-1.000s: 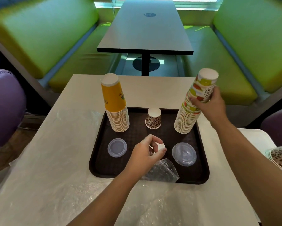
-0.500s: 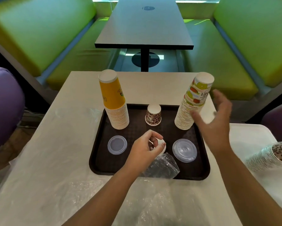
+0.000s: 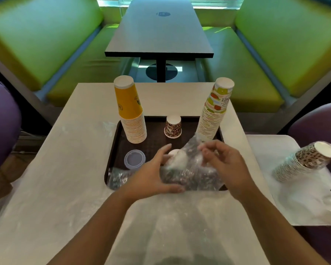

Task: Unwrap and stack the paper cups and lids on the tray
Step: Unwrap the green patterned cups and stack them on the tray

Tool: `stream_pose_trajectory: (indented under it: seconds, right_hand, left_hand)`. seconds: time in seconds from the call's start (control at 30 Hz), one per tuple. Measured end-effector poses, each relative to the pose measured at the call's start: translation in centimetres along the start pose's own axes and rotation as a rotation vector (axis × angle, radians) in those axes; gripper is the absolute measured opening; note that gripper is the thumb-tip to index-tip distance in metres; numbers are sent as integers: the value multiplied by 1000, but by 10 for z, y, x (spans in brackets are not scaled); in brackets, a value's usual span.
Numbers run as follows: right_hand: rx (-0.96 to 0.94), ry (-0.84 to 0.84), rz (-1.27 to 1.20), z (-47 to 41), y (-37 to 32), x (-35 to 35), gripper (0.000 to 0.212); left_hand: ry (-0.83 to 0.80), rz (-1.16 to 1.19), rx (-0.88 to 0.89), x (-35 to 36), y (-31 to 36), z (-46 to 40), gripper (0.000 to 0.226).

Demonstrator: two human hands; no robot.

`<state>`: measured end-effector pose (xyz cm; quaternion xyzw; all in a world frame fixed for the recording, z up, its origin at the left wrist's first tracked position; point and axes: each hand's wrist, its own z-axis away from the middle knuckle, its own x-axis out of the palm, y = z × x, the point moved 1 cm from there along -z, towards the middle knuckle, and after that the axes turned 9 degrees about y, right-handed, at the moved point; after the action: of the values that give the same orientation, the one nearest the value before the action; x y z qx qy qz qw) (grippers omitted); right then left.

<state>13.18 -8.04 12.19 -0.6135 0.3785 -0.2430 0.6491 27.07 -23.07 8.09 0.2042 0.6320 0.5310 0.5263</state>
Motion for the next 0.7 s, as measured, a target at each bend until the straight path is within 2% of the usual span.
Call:
stream_pose_trajectory:
  seconds: [0.07, 0.13, 0.2, 0.37, 0.43, 0.47, 0.57, 0.6, 0.63, 0.7]
  right_hand:
    - [0, 94, -108, 2, -4, -7, 11]
    - [-10, 150, -160, 6, -5, -13, 13]
    - [2, 204, -193, 11, -2, -18, 15]
    - [21, 288, -178, 28, 12, -28, 17]
    - [22, 333, -186, 36, 20, -29, 21]
    - [13, 359, -191, 40, 24, -30, 22]
    - [-6, 439, -217, 47, 30, -31, 26]
    - [-6, 468, -228, 48, 34, -33, 26]
    - [-6, 493, -230, 50, 37, -35, 25]
    - [-12, 540, -168, 56, 50, -40, 28]
  left_hand:
    - [-25, -246, 8, -8, -18, 20, 101]
    - [-3, -432, -7, -16, -40, 35, 83]
    - [31, -359, -66, -28, -55, 47, 75]
    - [89, 83, -172, -57, -71, 71, 58]
    - [114, 227, -229, -60, -71, 79, 64]
    - [121, 264, -261, -58, -73, 82, 59]
    - [166, 252, -250, -50, -73, 91, 20]
    - [204, 242, -249, -50, -76, 93, 14]
    - [233, 227, -249, -53, -76, 94, 17]
    - [259, 48, -204, -64, -79, 94, 26]
